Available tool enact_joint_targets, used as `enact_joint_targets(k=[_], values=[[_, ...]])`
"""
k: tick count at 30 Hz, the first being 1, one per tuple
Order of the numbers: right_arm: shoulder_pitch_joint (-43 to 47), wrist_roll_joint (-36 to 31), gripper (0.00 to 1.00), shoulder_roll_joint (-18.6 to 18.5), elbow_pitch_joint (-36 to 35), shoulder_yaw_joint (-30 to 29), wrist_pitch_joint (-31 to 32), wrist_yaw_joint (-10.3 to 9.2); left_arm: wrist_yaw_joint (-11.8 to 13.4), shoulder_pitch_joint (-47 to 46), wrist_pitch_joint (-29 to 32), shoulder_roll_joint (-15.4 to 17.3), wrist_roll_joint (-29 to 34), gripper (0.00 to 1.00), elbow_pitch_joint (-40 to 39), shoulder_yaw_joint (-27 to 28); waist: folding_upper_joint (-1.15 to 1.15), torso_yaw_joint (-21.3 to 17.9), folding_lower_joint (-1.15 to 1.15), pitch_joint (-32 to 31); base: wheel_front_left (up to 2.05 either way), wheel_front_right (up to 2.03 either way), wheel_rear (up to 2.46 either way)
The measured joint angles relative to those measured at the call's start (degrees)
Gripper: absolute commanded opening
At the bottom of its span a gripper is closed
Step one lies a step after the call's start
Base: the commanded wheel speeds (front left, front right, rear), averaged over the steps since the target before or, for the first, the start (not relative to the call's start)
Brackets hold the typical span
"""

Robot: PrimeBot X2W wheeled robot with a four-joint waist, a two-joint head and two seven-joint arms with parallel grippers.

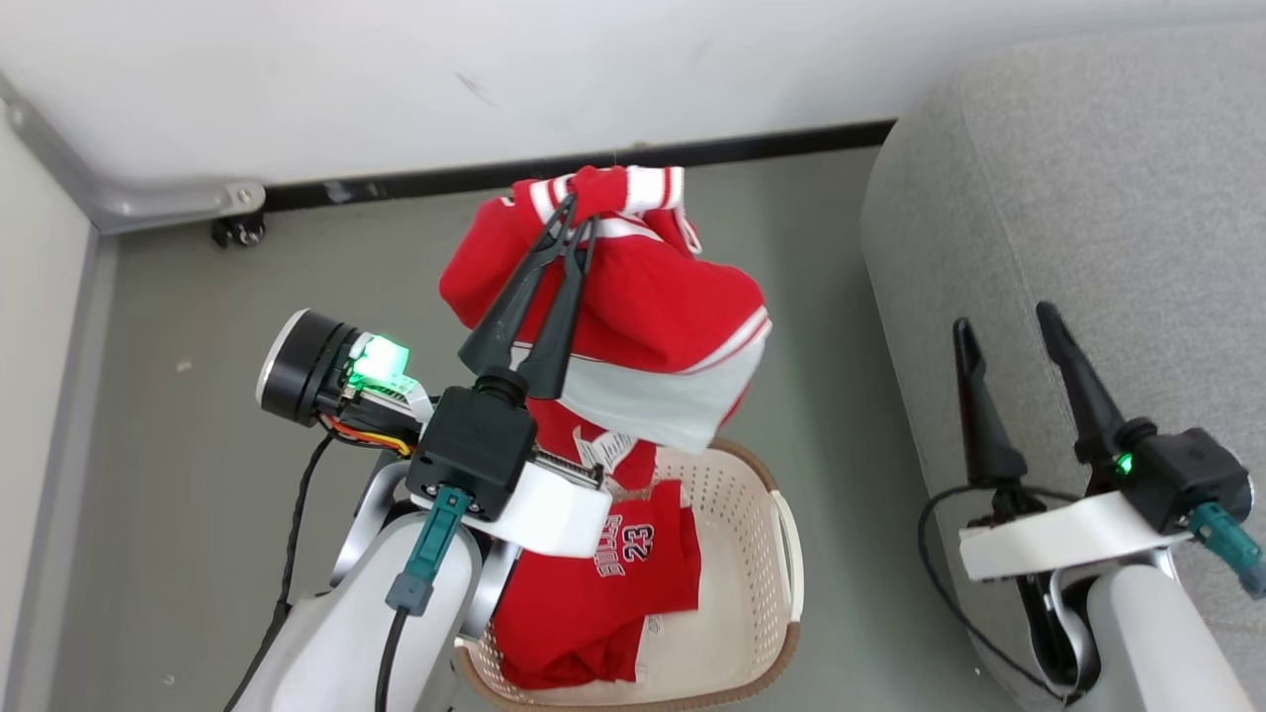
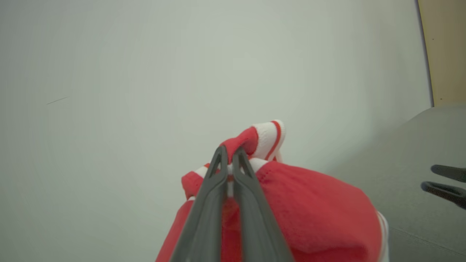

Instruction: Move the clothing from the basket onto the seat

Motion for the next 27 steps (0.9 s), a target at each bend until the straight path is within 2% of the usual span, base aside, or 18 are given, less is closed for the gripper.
enact_joint_targets(k=[7, 12, 17, 27], values=[[1.7, -0.3, 1.0, -1.6, 1.6, 4.6, 0.0, 0.0, -2.8, -0.2, 0.0, 0.0, -1.6, 0.0, -2.9, -1.3, 0.0, 0.5, 0.0, -3.6, 0.0, 0.0, 0.0], [3.3, 0.3, 1.0, -2.8, 3.6, 11.4, 0.0, 0.0, -3.8, -0.2, 0.0, -0.5, -2.7, 0.0, -4.1, -1.4, 0.0, 0.8, 0.0, -5.8, 0.0, 0.0, 0.0], [3.6, 4.1, 1.0, -3.6, 3.5, 18.9, 0.3, 0.01, -4.8, 0.0, 0.0, -0.7, -3.1, 0.0, -4.8, -1.7, 0.0, 1.2, 0.0, -7.7, 0.0, 0.0, 0.0], [4.7, 11.3, 1.0, -7.0, -0.1, 26.2, 0.3, 0.01, -5.8, 2.1, 0.0, -0.6, -3.5, 0.0, -5.0, -2.0, 0.0, 1.7, 0.0, -10.6, 0.0, 0.0, 0.0]])
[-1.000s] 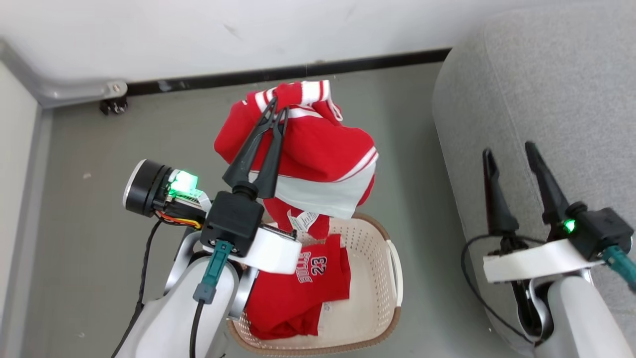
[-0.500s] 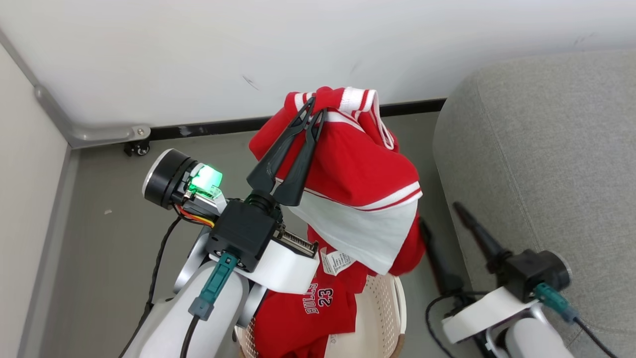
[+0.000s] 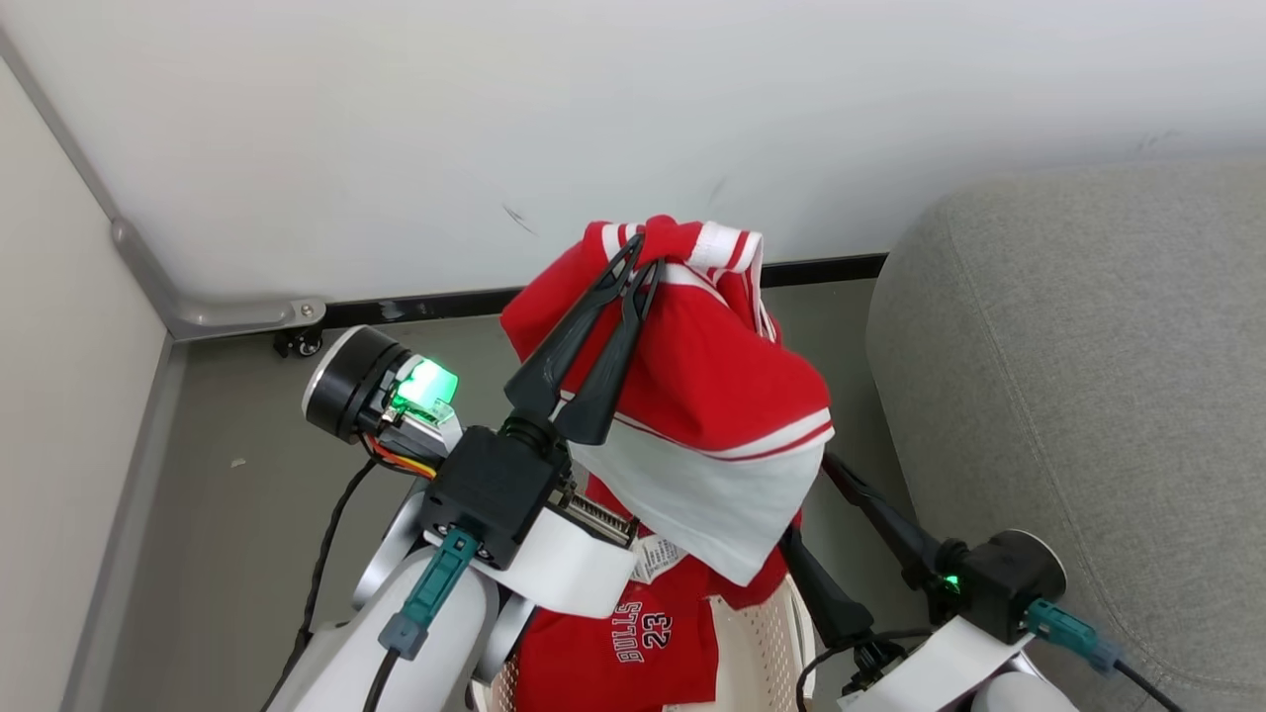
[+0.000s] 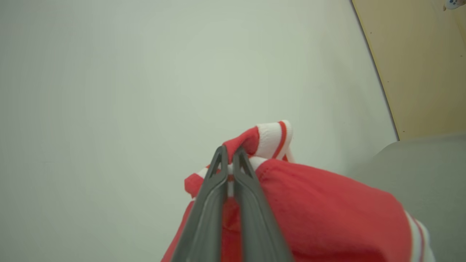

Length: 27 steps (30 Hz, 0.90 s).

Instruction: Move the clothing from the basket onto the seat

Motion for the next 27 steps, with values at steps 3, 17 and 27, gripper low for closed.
enact_joint_targets(k=[3, 17, 27], values=[[0.0, 2.2, 1.0, -0.8, -0.9, 0.5, 0.0, -0.01, -0.4, 0.6, 0.0, 0.2, -0.4, 0.0, 0.3, 0.1, 0.0, 0.0, 0.0, -0.5, 0.0, 0.0, 0.0], [0.7, 9.0, 1.0, -5.8, -5.1, 8.4, 1.2, -0.01, -1.7, 0.6, 0.0, 0.0, -0.4, 0.0, 0.1, 0.0, 0.0, 0.3, 0.0, -0.7, 0.0, 0.0, 0.0], [-2.9, 7.5, 1.0, -9.5, -3.8, 6.0, 1.2, -0.01, -2.7, 0.6, 0.0, -0.2, -0.4, 0.0, -0.1, -0.1, 0.0, 0.6, 0.0, -0.6, 0.0, 0.0, 0.0]])
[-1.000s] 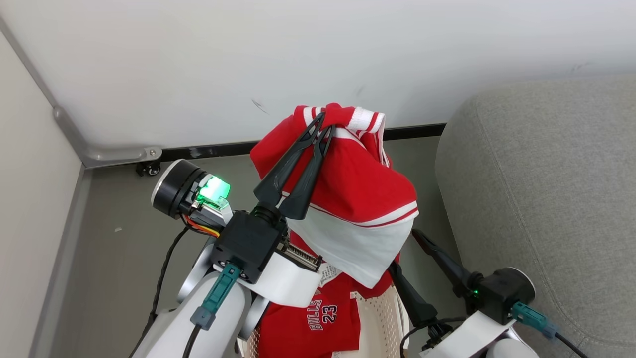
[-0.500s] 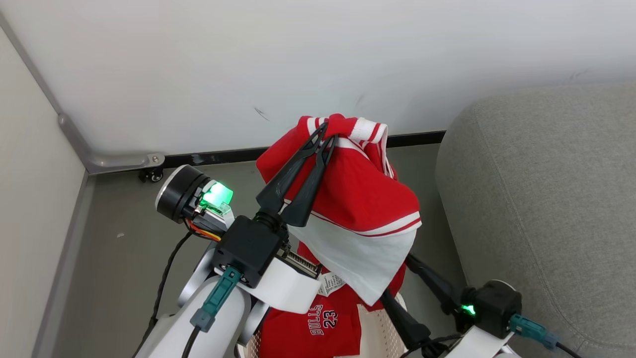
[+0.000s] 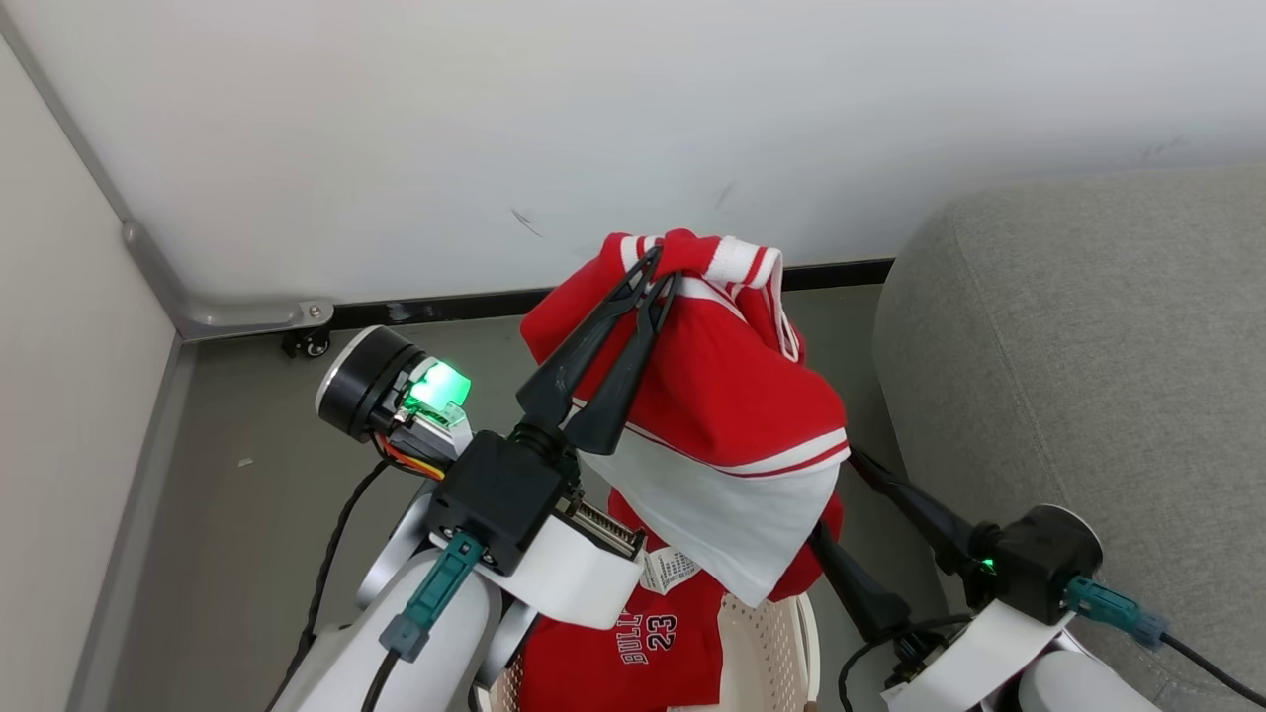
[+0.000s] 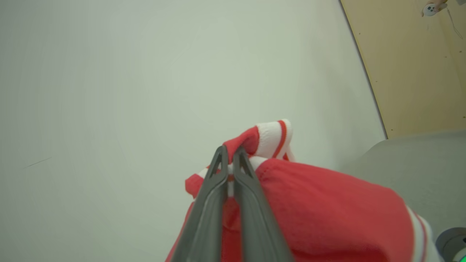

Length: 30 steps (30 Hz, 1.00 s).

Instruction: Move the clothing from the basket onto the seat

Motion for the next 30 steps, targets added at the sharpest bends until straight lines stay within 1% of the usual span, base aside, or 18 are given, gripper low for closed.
enact_joint_targets(k=[8, 11, 13, 14, 15, 16, 17, 18, 24, 30], values=[[-4.7, 0.1, 1.0, -2.1, 2.0, 4.4, 1.4, 0.0, -0.8, 0.0, 0.0, -0.4, 0.0, 0.0, -0.1, -0.2, 0.0, 0.4, 0.0, 0.2, 0.0, 0.0, 0.0], [-6.0, 0.1, 1.0, -2.2, 2.1, 6.0, 2.1, 0.0, -0.8, 0.0, 0.0, -0.4, 0.0, 0.0, -0.1, -0.2, 0.0, 0.5, 0.0, 0.3, 0.0, 0.0, 0.0], [-7.2, 0.5, 1.0, -2.2, 2.4, 7.7, 2.6, 0.01, -1.4, 0.0, 0.0, -0.5, 0.0, 0.0, 0.0, -0.3, 0.0, 0.7, 0.0, 0.4, 0.0, 0.0, 0.0], [-7.7, 0.9, 0.74, -2.2, 2.5, 8.6, 3.0, 0.01, -1.5, 0.0, 0.0, -0.5, 0.0, 0.0, 0.0, -0.3, 0.0, 0.8, 0.0, 0.4, 0.0, 0.0, 0.0], [-8.1, 1.4, 0.44, -2.2, 2.9, 9.4, 3.1, 0.01, -1.7, 0.0, 0.0, -0.5, 0.0, 0.0, 0.0, -0.3, 0.0, 0.8, 0.0, 0.4, 0.0, 0.0, 0.0], [-8.4, 1.7, 0.3, -2.3, 3.0, 10.3, 3.5, 0.01, -1.9, 0.0, 0.0, -0.5, 0.0, 0.0, 0.0, -0.3, 0.0, 0.9, 0.0, 0.5, 0.0, 0.0, 0.0], [-8.7, 1.7, 0.09, -2.4, 3.2, 11.3, 3.6, 0.01, -2.0, 0.0, 0.0, -0.5, 0.0, 0.0, 0.1, -0.3, 0.0, 1.0, 0.0, 0.5, 0.0, 0.0, 0.0], [-9.2, 1.7, 0.0, -2.7, 3.3, 12.2, 3.6, 0.01, -2.0, 0.0, 0.0, -0.5, 0.0, 0.0, 0.1, -0.3, 0.0, 1.1, 0.0, 0.6, 0.0, 0.0, 0.0], [-10.7, 2.7, 0.0, -3.0, 3.4, 13.9, 3.5, 0.01, -2.2, 0.0, 0.0, -0.5, -0.2, 0.0, 1.0, 0.6, 0.0, 1.3, 0.0, 0.9, 0.0, 0.0, 0.0], [-10.6, 4.7, 0.0, -3.6, 3.4, 14.2, 2.2, 0.01, -2.2, 1.1, 0.0, 0.1, -1.2, 0.0, 4.0, 2.5, 0.0, 0.9, 0.0, 1.1, 0.0, 0.0, 0.0]])
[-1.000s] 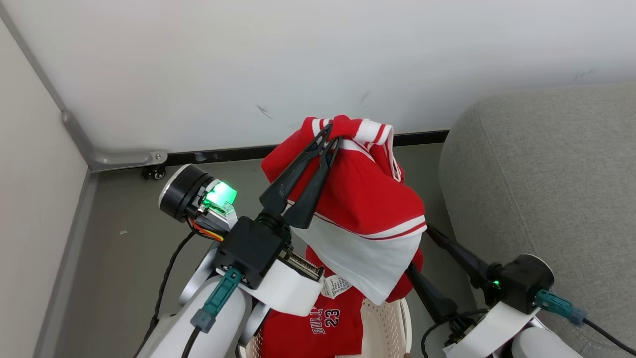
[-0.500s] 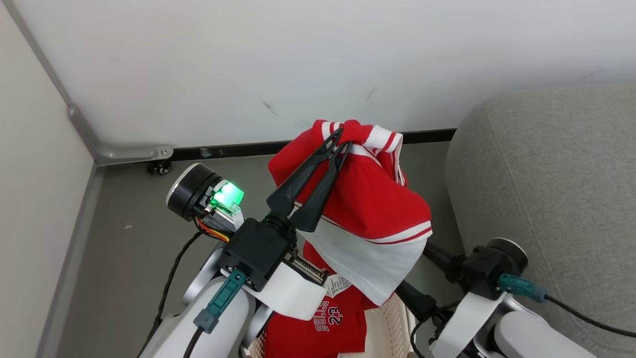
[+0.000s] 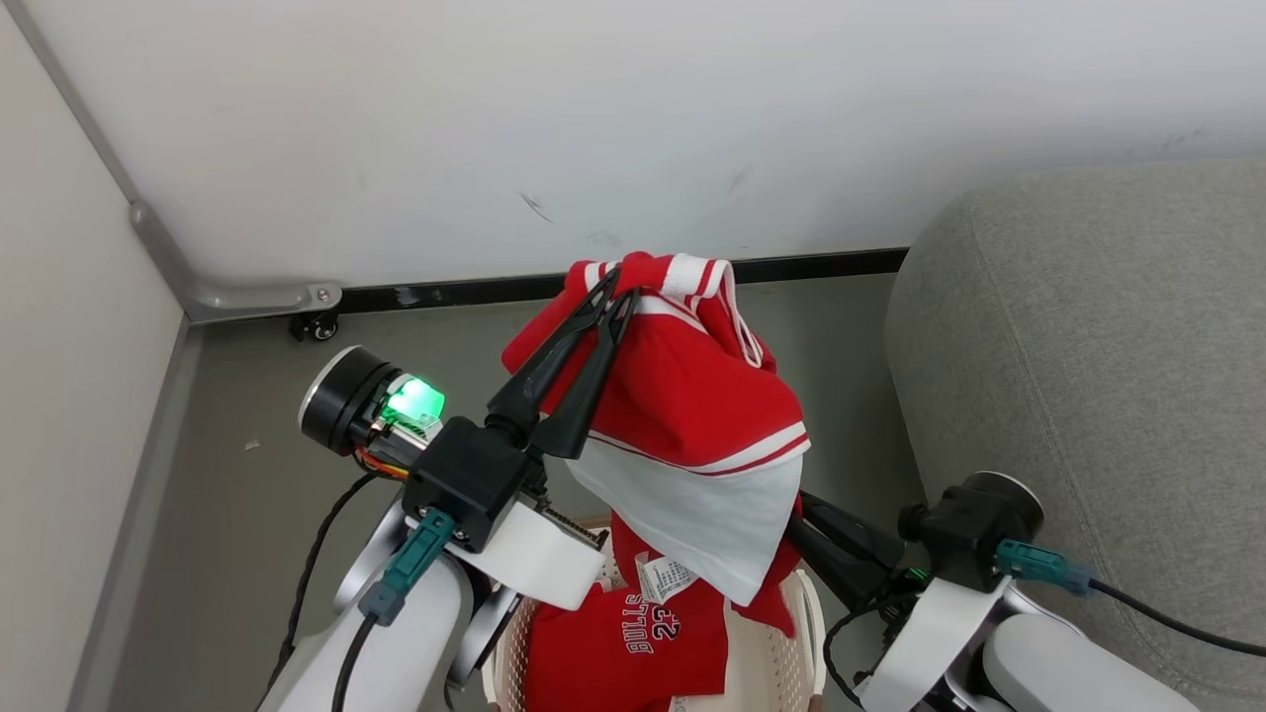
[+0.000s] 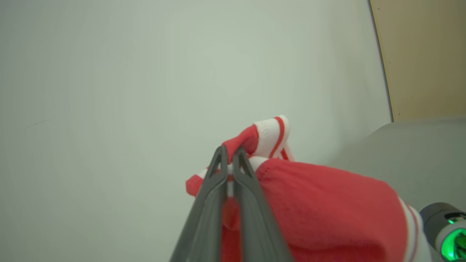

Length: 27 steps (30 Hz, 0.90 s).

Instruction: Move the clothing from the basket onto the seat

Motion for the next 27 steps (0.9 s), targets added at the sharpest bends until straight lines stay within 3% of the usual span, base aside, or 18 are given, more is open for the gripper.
enact_joint_targets(k=[12, 14, 15, 16, 19, 20, 21, 27], values=[[0.3, 5.1, 0.0, 0.0, -3.3, -3.1, -2.4, 0.0, 0.0, 2.5, 0.0, 0.4, -2.0, 0.0, 6.3, 2.9, 0.0, -1.5, 0.0, 0.4, 0.0, 0.0, 0.0], [0.3, 5.9, 0.0, 0.2, -3.9, -4.7, -2.8, 0.0, 0.0, 2.9, 0.0, 0.4, -2.4, 0.05, 7.1, 3.4, 0.0, -1.8, 0.0, 0.5, 0.0, 0.0, 0.0], [0.4, 6.7, 0.0, 0.3, -4.1, -5.7, -2.8, 0.0, 0.0, 3.1, 0.0, 0.4, -2.5, 0.11, 7.4, 3.5, 0.0, -1.9, 0.0, 0.5, 0.0, 0.0, 0.0], [0.4, 7.4, 0.0, 0.3, -4.3, -6.5, -2.9, 0.0, 0.0, 3.4, 0.0, 0.2, -3.0, 0.27, 7.7, 3.8, 0.0, -2.0, 0.0, 0.6, 0.0, 0.0, 0.0], [1.1, 8.3, 0.0, 0.4, -4.9, -9.1, -3.2, 0.0, 0.0, 3.6, 0.0, -0.3, -4.3, 0.58, 8.5, 4.3, 0.0, -2.4, 0.0, 0.6, 0.0, 0.0, 0.0], [1.4, 8.3, 0.0, 0.4, -5.1, -9.8, -3.2, 0.0, -0.1, 3.7, 0.0, -0.5, -4.8, 0.84, 8.8, 4.5, 0.0, -2.5, 0.0, 0.6, 0.0, 0.0, 0.0], [1.5, 8.4, 0.0, 0.4, -5.1, -10.4, -3.2, 0.0, -0.5, 4.1, 0.0, -0.6, -5.3, 1.0, 9.0, 4.7, 0.0, -2.6, 0.0, 0.6, 0.0, 0.0, 0.0], [1.6, 9.1, 0.0, 1.3, -5.3, -16.6, -3.2, 0.0, -1.7, 7.3, 0.0, -1.7, -8.6, 1.0, 11.7, 5.9, 0.0, -3.2, 0.0, 0.5, 0.0, 0.0, 0.0]])
